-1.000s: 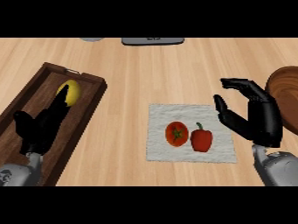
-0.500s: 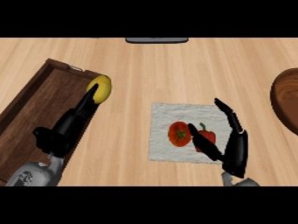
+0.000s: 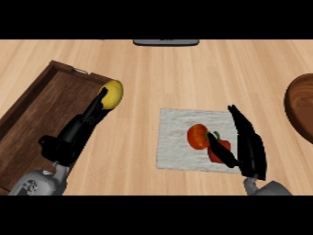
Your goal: Pick the tomato from the placemat and place it in the bowl
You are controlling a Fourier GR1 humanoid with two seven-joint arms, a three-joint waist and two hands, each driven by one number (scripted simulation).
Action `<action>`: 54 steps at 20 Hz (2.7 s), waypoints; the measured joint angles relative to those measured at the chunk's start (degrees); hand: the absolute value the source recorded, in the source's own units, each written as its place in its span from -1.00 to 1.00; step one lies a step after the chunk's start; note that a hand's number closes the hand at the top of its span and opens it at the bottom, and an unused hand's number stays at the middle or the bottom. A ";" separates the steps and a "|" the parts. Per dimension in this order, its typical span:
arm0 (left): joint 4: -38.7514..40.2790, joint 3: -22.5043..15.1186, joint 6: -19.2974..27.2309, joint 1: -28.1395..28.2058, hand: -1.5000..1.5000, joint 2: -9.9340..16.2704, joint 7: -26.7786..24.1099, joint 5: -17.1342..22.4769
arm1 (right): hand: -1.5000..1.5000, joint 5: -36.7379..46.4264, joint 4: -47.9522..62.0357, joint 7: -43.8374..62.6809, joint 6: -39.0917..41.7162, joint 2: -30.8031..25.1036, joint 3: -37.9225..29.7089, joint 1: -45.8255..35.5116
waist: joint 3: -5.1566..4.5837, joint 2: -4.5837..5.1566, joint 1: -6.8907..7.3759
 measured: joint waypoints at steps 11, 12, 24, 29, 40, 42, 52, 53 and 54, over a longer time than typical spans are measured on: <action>-0.49 -0.04 -0.51 -0.04 0.00 -0.67 0.39 -0.02 | -1.00 -3.07 -13.31 38.13 33.24 0.60 6.07 -11.09 | 0.28 -0.10 0.53; -0.18 -0.10 -0.62 -0.23 0.00 -0.93 0.28 -0.19 | -1.00 -3.55 -14.48 40.74 35.21 1.49 6.10 -12.39 | 0.34 -0.02 0.47; -0.16 1.30 -1.66 0.18 0.00 -2.14 0.31 -1.52 | -1.00 -1.69 -16.68 49.02 43.55 8.51 5.98 -18.19 | 0.64 0.32 0.35; -2.01 1.09 -1.45 1.40 0.00 -2.82 1.13 -2.70 | -1.00 5.37 -14.92 48.49 43.18 11.64 7.75 -16.72 | 0.68 0.32 0.42; -0.39 3.60 -3.36 0.51 0.00 -3.61 1.70 -3.16 | -1.00 18.91 -11.31 45.76 42.96 13.93 6.61 -11.61 | 0.70 0.41 0.24; -1.25 3.12 -3.02 0.52 0.00 -4.34 2.60 -3.85 | -1.00 20.65 -11.00 45.48 43.06 14.54 5.66 -10.73 | 0.71 0.41 0.24; -1.61 3.91 -3.93 1.55 0.00 -7.05 2.38 -6.78 | -1.00 23.70 -5.65 42.05 43.55 18.37 -0.90 -7.88 | 0.72 0.47 0.39; -1.67 4.16 -4.37 1.79 0.00 -7.26 2.38 -7.06 | -1.00 24.02 -4.85 41.44 43.60 18.67 -1.75 -7.92 | 0.72 0.47 0.40; -1.99 4.76 -5.02 1.63 0.00 -7.27 2.96 -7.04 | -1.00 24.28 -4.86 40.78 43.65 18.64 -2.53 -7.56 | 0.72 0.47 0.40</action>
